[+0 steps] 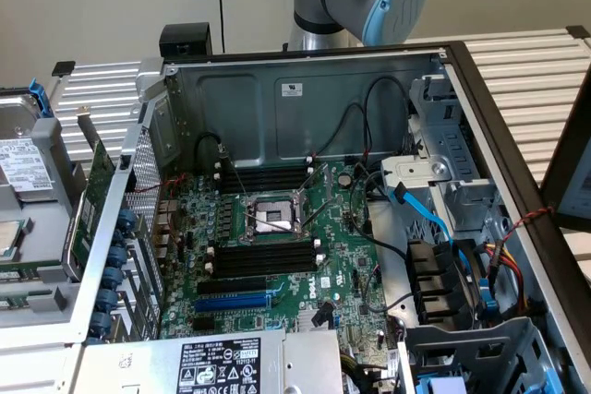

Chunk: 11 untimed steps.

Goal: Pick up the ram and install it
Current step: 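Pick up the ram and move it above insertion slot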

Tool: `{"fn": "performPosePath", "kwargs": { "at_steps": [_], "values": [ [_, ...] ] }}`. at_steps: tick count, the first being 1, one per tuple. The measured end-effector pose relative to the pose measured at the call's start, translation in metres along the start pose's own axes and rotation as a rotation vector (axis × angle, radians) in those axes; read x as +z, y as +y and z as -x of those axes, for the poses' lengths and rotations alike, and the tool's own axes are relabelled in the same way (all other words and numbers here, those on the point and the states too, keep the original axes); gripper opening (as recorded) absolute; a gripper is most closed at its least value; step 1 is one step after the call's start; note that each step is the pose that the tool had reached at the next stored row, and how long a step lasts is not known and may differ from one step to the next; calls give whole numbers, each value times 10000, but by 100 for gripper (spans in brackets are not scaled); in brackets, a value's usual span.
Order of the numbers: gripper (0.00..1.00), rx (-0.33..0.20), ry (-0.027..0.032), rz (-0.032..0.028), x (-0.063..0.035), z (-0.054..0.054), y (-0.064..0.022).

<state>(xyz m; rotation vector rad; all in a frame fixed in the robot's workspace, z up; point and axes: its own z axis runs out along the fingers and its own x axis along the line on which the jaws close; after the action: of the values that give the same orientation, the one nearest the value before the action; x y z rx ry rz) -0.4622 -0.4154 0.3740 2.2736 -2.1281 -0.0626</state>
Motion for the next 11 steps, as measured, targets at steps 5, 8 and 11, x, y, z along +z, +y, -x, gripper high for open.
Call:
{"fn": "performPosePath", "kwargs": {
  "at_steps": [5, 8, 11],
  "values": [
    [11, 0, 3, -86, 16, 12, -1],
    [11, -3, 6, -106, 31, 16, -3],
    [11, -1, 7, -115, 55, 19, -4]
  ]
}}
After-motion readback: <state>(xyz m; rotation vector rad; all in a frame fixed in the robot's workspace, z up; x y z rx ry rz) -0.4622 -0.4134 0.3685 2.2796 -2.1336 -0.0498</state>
